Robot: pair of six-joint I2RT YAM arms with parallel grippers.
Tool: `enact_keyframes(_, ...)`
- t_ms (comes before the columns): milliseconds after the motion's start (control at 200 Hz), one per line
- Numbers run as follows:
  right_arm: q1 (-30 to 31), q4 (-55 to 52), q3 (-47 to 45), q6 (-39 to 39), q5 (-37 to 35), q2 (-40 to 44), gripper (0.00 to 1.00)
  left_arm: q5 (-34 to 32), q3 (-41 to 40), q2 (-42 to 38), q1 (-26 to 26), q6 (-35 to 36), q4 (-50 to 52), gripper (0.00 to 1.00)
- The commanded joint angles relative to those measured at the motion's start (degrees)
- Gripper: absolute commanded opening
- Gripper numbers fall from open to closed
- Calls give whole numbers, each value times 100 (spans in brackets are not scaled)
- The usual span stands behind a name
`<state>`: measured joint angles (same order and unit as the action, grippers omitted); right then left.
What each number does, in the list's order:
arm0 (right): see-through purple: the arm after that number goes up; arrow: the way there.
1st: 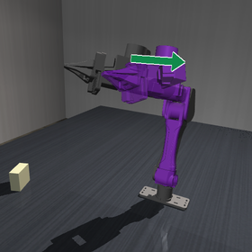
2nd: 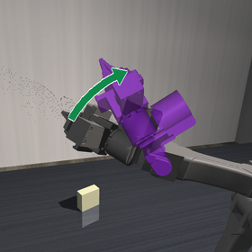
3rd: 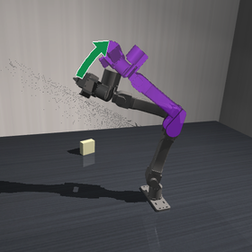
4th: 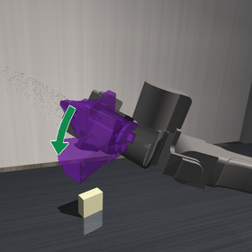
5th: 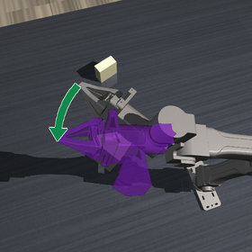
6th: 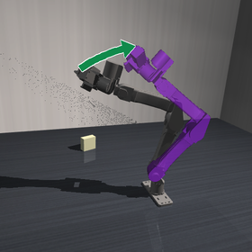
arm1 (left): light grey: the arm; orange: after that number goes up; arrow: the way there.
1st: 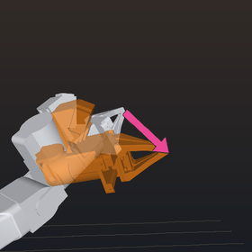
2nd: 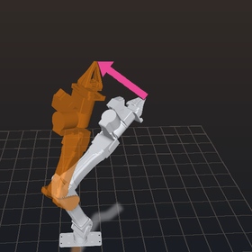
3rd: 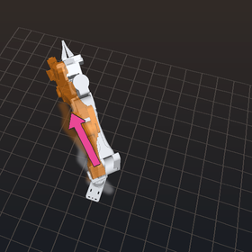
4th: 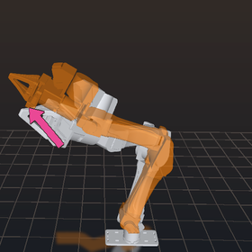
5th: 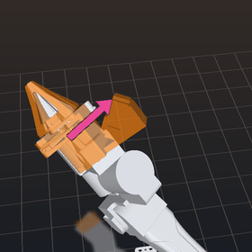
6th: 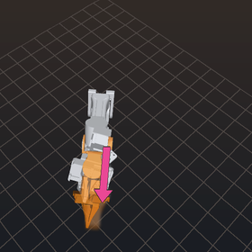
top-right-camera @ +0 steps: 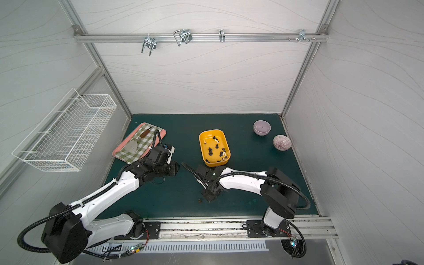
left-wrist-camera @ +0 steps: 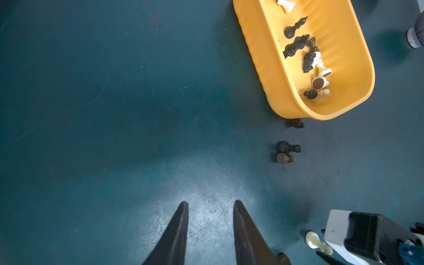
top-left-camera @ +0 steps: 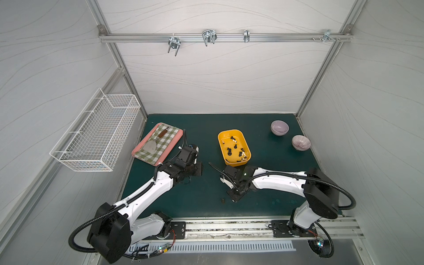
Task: Put the chess pieces into the storage box
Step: Pick up the chess piece at the center of the board.
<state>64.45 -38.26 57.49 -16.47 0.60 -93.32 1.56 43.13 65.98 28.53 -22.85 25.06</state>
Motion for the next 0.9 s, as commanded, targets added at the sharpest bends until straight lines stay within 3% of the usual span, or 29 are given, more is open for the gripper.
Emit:
enact_keyframes(0, 58, -161, 43, 66, -77, -79, 30, 37, 20, -16, -22, -106, -41, 35)
enact_keyframes(355, 81, -190, 16, 42, -43, -207, 29, 63, 33, 38, -19, -104, -37, 35)
enact_keyframes(895, 59, -120, -141, -40, 21, -59, 12, 63, 17, 37, -15, -87, -34, 35)
